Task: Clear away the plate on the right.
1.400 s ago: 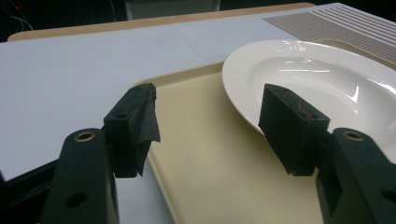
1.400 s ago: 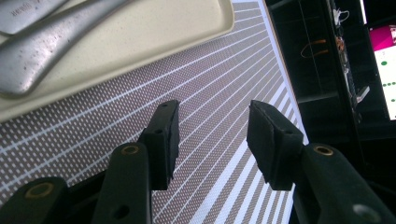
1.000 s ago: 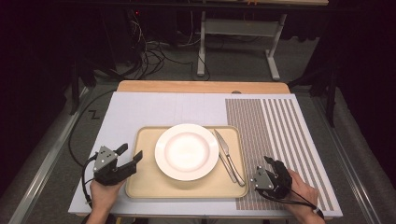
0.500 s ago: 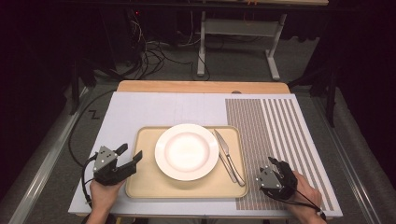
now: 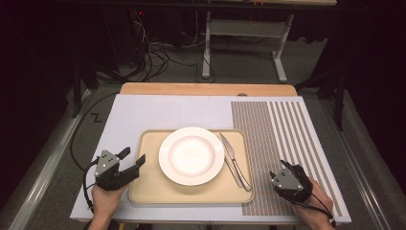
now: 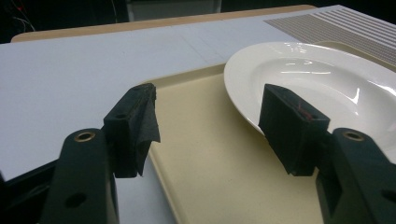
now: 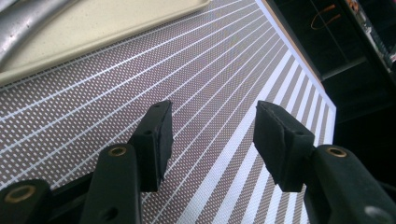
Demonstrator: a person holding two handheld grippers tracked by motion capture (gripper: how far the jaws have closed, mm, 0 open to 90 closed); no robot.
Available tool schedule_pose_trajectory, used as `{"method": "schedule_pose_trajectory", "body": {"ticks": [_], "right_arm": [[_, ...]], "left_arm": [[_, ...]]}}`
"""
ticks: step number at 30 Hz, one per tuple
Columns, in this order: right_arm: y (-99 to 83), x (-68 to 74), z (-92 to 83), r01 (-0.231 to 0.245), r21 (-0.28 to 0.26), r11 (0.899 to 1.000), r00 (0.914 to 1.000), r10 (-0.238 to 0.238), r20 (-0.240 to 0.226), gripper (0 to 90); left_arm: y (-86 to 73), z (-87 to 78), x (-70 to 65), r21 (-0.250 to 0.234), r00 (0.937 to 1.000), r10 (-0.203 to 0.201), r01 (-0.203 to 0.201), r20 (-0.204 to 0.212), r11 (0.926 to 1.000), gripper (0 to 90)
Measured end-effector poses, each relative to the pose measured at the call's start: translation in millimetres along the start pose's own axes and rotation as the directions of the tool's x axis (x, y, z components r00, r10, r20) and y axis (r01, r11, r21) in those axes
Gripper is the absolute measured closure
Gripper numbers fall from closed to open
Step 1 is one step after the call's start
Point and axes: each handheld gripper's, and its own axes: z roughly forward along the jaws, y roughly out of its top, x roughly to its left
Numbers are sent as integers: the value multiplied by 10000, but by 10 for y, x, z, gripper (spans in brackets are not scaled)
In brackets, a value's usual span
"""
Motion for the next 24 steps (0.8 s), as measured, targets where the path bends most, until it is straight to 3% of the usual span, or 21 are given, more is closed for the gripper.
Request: {"method": "schedule_pose_trajectory", "body": {"ticks": [7,11,21,24], "right_arm": [[-58,-77,-3,-813,-338,9961,9963,803,-306,470],[-93,-122,-16,-1481,-493,9877,9878,1453,-554,464],[-211,-241,-19,-2919,-929,9519,9504,2778,-1398,451],[-240,-269,-22,-3352,-1013,9367,9347,3172,-1603,446]], "left_arm": [[0,-2,0,-2,10000,-8,8,-10,10000,373],[0,-4,0,5,10000,-13,13,-13,10000,373],[1,-23,2,-64,10000,-51,50,-53,10000,373],[1,-26,3,-61,10000,-56,55,-52,10000,373]]}}
